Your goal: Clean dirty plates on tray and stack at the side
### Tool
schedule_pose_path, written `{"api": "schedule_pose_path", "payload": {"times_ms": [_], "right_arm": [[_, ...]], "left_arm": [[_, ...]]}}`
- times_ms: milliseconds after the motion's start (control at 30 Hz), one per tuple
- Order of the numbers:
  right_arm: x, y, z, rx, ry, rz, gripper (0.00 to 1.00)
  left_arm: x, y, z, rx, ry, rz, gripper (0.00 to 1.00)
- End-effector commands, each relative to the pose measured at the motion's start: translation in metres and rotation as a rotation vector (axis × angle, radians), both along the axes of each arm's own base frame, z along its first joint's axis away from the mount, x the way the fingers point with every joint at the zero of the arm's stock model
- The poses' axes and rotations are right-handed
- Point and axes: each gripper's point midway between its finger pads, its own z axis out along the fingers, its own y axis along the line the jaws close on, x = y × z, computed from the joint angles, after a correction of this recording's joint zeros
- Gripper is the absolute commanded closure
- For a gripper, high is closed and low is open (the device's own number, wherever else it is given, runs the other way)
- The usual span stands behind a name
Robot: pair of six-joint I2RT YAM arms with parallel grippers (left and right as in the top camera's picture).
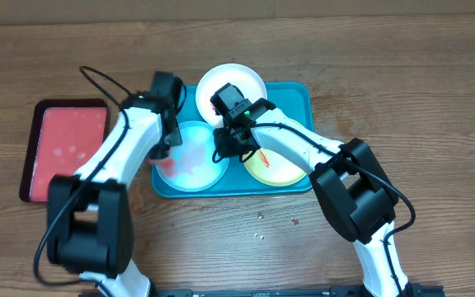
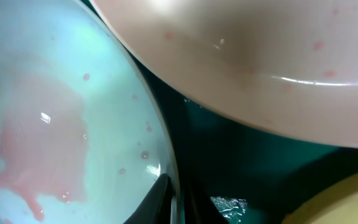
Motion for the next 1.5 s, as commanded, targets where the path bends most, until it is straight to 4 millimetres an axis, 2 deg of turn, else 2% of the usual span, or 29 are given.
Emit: {"api": "schedule_pose_path", "payload": {"times_ms": [0, 67, 100, 167, 333, 400, 500, 667, 833, 967, 1300, 1467], "right_arm": [[0.010, -0.001, 0.004, -0.022, -0.024, -0.010, 0.96], [0.016, 0.004, 0.018, 0.000, -0.053, -0.008, 0.96], [0.023, 0.008, 0.040, 0.020, -0.090, -0.011, 0.96], [0.031, 0.009, 0.066, 0.029, -0.137, -0.019, 0.96], [0.054, -0.004, 0.127, -0.075, -0.337, -0.033, 0.96], [0.063, -0.015, 0.150, -0.176, -0.444, -0.040, 0.96], [0.070, -0.030, 0.180, -0.360, -0.600, -0.035, 0.96], [0.063, -0.042, 0.224, -0.687, -0.840, -0.028, 0.96], [0.040, -0.029, 0.261, -0.897, -1.015, 0.005, 0.96], [0.031, -0.018, 0.272, -0.948, -1.062, 0.046, 0.96], [0.029, -0.015, 0.272, -0.960, -1.061, 0.076, 0.96], [0.029, -0.010, 0.265, -0.921, -1.039, 0.100, 0.96]], "left_arm": [[0.014, -0.004, 0.070, -0.101, -0.199, 0.047, 0.96], [0.008, 0.004, 0.087, -0.135, -0.243, 0.105, 0.96], [0.001, 0.020, 0.101, -0.164, -0.277, 0.176, 0.96], [-0.008, 0.040, 0.111, -0.183, -0.291, 0.240, 0.95], [-0.041, 0.091, 0.109, -0.171, -0.229, 0.404, 0.96], [-0.054, 0.110, 0.106, -0.171, -0.205, 0.473, 0.96], [-0.061, 0.129, 0.105, -0.199, -0.210, 0.543, 0.96], [-0.073, 0.154, 0.105, -0.191, -0.217, 0.627, 0.96], [-0.075, 0.157, 0.105, -0.190, -0.219, 0.639, 0.96], [-0.075, 0.157, 0.104, -0.190, -0.216, 0.639, 0.96], [-0.075, 0.155, 0.104, -0.199, -0.216, 0.637, 0.96], [-0.075, 0.155, 0.104, -0.201, -0.216, 0.636, 0.96]]}}
